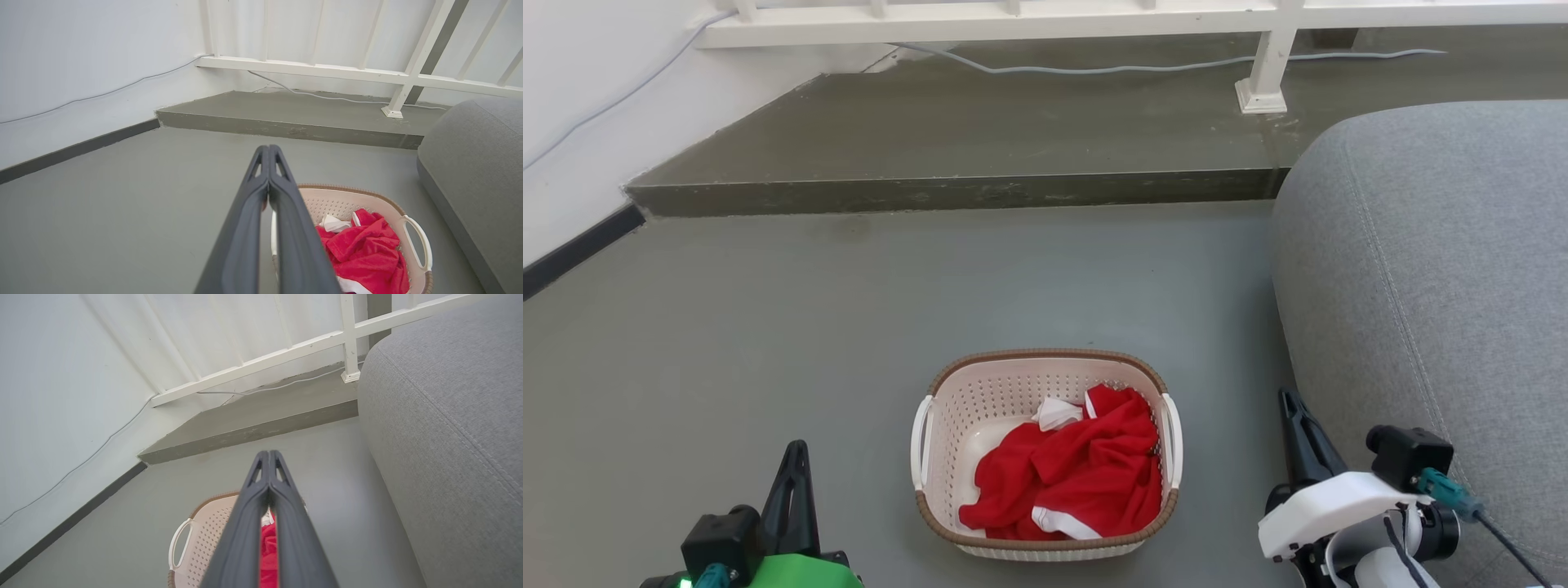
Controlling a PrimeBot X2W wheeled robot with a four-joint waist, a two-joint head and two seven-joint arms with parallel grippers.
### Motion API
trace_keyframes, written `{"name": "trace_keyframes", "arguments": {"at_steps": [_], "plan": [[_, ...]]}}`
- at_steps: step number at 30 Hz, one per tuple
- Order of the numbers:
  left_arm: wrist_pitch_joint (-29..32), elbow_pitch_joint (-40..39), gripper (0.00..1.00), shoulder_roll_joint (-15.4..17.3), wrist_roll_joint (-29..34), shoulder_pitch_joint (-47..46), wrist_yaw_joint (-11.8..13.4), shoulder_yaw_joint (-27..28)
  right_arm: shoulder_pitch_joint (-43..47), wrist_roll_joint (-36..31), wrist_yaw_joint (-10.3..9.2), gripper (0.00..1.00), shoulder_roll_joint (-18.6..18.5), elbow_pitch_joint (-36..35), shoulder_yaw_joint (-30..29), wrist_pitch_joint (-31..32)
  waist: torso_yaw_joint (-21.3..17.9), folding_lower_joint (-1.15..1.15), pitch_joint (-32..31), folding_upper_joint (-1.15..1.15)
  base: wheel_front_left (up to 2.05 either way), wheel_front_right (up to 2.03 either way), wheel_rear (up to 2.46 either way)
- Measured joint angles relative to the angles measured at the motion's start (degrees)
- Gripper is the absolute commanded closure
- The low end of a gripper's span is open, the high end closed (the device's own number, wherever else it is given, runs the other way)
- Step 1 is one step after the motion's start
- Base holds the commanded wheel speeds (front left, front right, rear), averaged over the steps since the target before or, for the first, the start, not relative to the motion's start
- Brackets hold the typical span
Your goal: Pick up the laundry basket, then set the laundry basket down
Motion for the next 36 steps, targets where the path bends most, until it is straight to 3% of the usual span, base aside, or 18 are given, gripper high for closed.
{"name": "trace_keyframes", "arguments": {"at_steps": [36], "plan": [[6.14, 0.65, 1.00, 0.27, -31.20, -1.44, -4.01, 3.89, -0.14, 27.78, 4.16, 1.00, -0.58, -1.25, -7.79, 6.23, 0.09, 0.00, -1.07, 0.00, 0.00, 0.00, 0.00]]}}
